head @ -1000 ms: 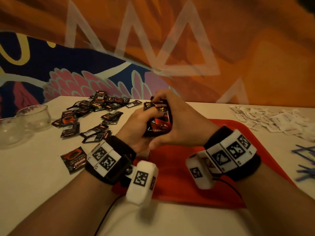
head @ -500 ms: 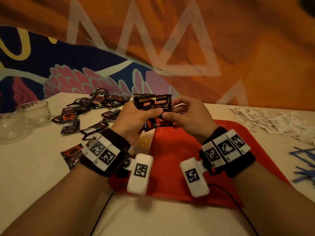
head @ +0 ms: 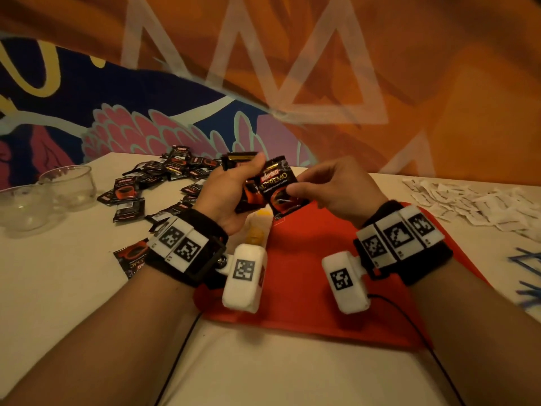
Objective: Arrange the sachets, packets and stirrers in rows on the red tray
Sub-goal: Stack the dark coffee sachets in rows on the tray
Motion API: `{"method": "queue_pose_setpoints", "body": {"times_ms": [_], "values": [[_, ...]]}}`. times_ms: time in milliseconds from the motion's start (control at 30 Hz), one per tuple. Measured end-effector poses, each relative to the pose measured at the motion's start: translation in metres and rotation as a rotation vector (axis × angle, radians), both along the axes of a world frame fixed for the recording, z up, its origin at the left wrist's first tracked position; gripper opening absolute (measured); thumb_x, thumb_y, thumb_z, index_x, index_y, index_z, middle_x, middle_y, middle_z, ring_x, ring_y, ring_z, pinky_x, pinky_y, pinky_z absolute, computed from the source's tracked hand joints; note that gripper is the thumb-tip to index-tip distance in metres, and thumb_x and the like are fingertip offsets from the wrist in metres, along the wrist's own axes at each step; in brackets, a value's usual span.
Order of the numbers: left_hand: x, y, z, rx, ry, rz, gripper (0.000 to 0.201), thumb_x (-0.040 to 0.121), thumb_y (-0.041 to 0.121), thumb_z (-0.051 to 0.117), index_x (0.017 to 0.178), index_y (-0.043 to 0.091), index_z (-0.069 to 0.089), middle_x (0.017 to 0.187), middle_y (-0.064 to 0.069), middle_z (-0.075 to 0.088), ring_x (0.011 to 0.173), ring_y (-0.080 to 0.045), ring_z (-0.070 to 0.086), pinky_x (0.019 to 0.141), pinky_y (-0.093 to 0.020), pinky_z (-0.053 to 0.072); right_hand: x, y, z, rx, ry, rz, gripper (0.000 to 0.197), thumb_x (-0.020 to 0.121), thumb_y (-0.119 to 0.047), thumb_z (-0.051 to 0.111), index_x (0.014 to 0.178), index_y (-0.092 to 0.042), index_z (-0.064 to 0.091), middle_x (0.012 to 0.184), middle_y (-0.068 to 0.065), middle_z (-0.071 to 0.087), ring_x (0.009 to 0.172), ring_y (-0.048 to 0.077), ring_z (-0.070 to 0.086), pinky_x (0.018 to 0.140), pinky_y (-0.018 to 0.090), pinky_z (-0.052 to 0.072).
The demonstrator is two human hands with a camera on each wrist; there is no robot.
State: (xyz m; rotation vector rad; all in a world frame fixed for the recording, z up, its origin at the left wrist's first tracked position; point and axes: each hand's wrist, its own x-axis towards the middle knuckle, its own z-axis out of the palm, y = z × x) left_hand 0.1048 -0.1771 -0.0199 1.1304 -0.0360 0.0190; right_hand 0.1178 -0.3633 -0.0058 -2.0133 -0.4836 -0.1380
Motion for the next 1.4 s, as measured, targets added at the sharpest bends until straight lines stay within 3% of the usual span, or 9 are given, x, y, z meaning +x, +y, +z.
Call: {"method": "queue_pose_setpoints", "body": {"times_ms": [133,300,400,533,667,900,1033,1200,1400], "values": [[0.007,0.011,-0.001,-0.124,0.124,0.031,0.01,0.098,0.02,0.058,0.097,0.01,0.061,0.073,-0.002,0.059,0.059,-0.013,0.058,0.058,-0.028,0.053,0.035,-0.001,0.012,-0.15,0.099,-0.138,0.004,0.086,-0.014,0.075,0.083,-0.016,0.073,0.072,-0.003,0.069,0.062,0.005,0.062,0.055,0.021,0.049],[0.013,0.029,-0.003,-0.209,0.147,-0.002,0.008,0.097,0.016,0.054,0.092,0.011,0.058,0.071,-0.002,0.058,0.059,-0.014,0.055,0.058,-0.027,0.051,0.092,-0.002,-0.006,-0.376,0.283,-0.339,0.024,0.083,-0.015,0.078,0.102,-0.001,0.072,0.096,0.015,0.073,0.08,0.023,0.065,0.084,0.038,0.055],[0.015,0.035,-0.004,-0.227,0.143,-0.007,0.007,0.096,0.016,0.055,0.093,0.011,0.059,0.073,-0.001,0.059,0.06,-0.014,0.056,0.058,-0.027,0.053,0.11,0.005,-0.021,-0.549,0.326,-0.407,0.046,0.079,-0.03,0.082,0.113,-0.002,0.068,0.115,0.013,0.07,0.102,0.028,0.067,0.096,0.042,0.053],[0.016,0.038,-0.006,-0.243,0.151,-0.027,0.008,0.095,0.016,0.055,0.093,0.011,0.059,0.073,-0.001,0.059,0.06,-0.013,0.056,0.057,-0.026,0.053,0.116,0.016,-0.029,-0.748,0.294,-0.409,0.044,0.083,-0.046,0.074,0.108,-0.011,0.064,0.115,0.007,0.066,0.106,0.025,0.063,0.098,0.039,0.05],[0.017,0.037,-0.008,-0.244,0.149,-0.043,0.006,0.096,0.016,0.055,0.093,0.011,0.057,0.072,-0.002,0.06,0.06,-0.014,0.056,0.059,-0.027,0.053,0.116,0.023,-0.031,-0.822,0.286,-0.416,0.042,0.087,-0.048,0.069,0.075,-0.012,0.052,0.1,0.008,0.062,0.099,0.024,0.062,0.096,0.036,0.051],[0.017,0.035,-0.007,-0.246,0.158,-0.044,0.007,0.096,0.015,0.055,0.092,0.01,0.059,0.072,-0.003,0.061,0.06,-0.014,0.057,0.057,-0.027,0.054,0.118,0.031,-0.033,-0.818,0.371,-0.383,0.035,0.083,-0.044,0.075,0.096,-0.012,0.069,0.105,0.006,0.072,0.101,0.022,0.068,0.094,0.036,0.053],[0.015,0.034,-0.007,-0.241,0.156,-0.044,0.006,0.096,0.014,0.055,0.095,0.01,0.058,0.072,-0.003,0.061,0.06,-0.014,0.057,0.057,-0.026,0.053,0.117,0.033,-0.032,-0.772,0.408,-0.382,0.028,0.088,-0.038,0.072,0.078,-0.015,0.06,0.083,0.001,0.068,0.08,0.017,0.063,0.081,0.031,0.051],[0.017,0.036,-0.009,-0.217,0.153,-0.037,0.007,0.096,0.016,0.057,0.098,0.01,0.059,0.074,-0.003,0.062,0.06,-0.015,0.058,0.057,-0.027,0.054,0.117,0.03,-0.032,-0.616,0.466,-0.39,0.025,0.086,-0.031,0.075,0.079,-0.011,0.061,0.074,0.002,0.069,0.065,0.014,0.064,0.056,0.028,0.05],[0.017,0.037,-0.011,-0.217,0.116,-0.044,0.021,0.091,0.018,0.046,0.102,0.006,0.059,0.077,-0.006,0.06,0.06,-0.016,0.057,0.058,-0.027,0.053,0.116,0.013,-0.036,-0.349,0.462,-0.335,0.014,0.085,-0.015,0.074,0.083,-0.009,0.062,0.102,0.014,0.07,0.094,0.027,0.069,0.084,0.038,0.058]]}}
